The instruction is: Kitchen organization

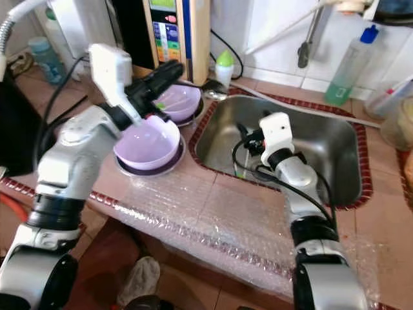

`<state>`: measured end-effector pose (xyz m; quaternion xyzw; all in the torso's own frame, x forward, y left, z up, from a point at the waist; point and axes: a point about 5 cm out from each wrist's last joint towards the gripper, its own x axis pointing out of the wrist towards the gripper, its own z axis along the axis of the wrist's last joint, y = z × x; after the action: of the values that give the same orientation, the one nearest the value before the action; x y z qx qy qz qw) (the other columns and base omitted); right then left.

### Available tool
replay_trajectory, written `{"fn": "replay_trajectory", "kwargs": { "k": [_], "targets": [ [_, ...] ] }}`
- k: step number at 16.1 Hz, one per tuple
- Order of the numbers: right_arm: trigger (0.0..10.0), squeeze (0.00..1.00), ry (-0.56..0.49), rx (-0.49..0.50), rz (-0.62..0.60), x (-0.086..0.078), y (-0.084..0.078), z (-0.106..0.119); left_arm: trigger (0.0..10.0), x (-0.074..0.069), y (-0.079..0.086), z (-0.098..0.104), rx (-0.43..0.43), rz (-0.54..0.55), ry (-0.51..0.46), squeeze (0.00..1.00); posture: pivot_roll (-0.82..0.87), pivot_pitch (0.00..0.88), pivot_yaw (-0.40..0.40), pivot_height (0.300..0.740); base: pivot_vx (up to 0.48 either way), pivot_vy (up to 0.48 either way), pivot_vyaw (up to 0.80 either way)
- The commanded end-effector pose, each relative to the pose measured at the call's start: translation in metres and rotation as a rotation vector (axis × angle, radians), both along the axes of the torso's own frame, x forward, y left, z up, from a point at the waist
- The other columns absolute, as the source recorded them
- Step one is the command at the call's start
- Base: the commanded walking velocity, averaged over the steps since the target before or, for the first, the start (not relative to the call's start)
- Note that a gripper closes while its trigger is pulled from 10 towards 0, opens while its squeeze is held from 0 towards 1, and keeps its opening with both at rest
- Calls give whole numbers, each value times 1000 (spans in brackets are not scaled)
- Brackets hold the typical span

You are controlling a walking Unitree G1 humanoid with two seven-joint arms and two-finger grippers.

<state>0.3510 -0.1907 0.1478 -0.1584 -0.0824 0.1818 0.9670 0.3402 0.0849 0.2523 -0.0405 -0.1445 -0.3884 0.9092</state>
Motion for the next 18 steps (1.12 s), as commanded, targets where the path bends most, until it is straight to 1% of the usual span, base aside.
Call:
{"fn": "replay_trajectory", "kwargs": {
  "k": [1,2,3,4,5,6,9,10,13,15,16,18],
  "targets": [
    [10000,0,-43,-69,104,-4,6,13,0,1,-5,2,24,-21,-32,0,-1,0,81,740,0,0,0],
    [10000,0,-60,-113,157,-8,5,20,0,2,-8,-2,47,-35,-38,0,-8,0,86,740,0,0,0],
    [10000,0,-84,-163,181,-11,-1,31,0,2,-11,-11,81,-52,-39,0,-15,0,89,740,0,0,0],
    [10000,0,-100,-172,184,-12,-5,39,0,2,-13,-16,97,-57,-31,0,-15,0,89,740,0,0,0],
    [10000,0,-108,-162,199,-14,-6,46,0,2,-14,-21,108,-60,-22,0,-18,0,89,740,0,0,0],
    [10000,0,-109,-159,239,-18,-3,51,0,2,-19,-30,114,-62,-14,0,-18,0,89,740,0,0,0],
    [10000,0,-65,-185,292,-21,6,42,0,1,-29,-33,105,-81,-22,0,-17,0,85,740,0,0,0],
    [10000,0,-39,-175,315,-22,11,38,0,-1,-34,-34,101,-94,-25,0,-15,0,85,740,0,0,0],
    [10000,0,-5,-174,363,-24,26,29,0,-5,-41,-39,107,-117,-26,0,-12,0,87,740,0,0,0],
    [10000,0,-24,-199,339,-21,28,29,0,-7,-43,-41,107,-126,-22,0,-7,0,87,740,0,0,0],
    [10000,0,-62,-190,306,-18,33,34,0,-9,-45,-46,117,-134,-8,0,-5,0,87,740,0,0,0],
    [10000,0,-72,-189,288,-17,33,35,0,-9,-46,-49,127,-133,1,0,-4,0,87,740,0,0,0]
  ]
}}
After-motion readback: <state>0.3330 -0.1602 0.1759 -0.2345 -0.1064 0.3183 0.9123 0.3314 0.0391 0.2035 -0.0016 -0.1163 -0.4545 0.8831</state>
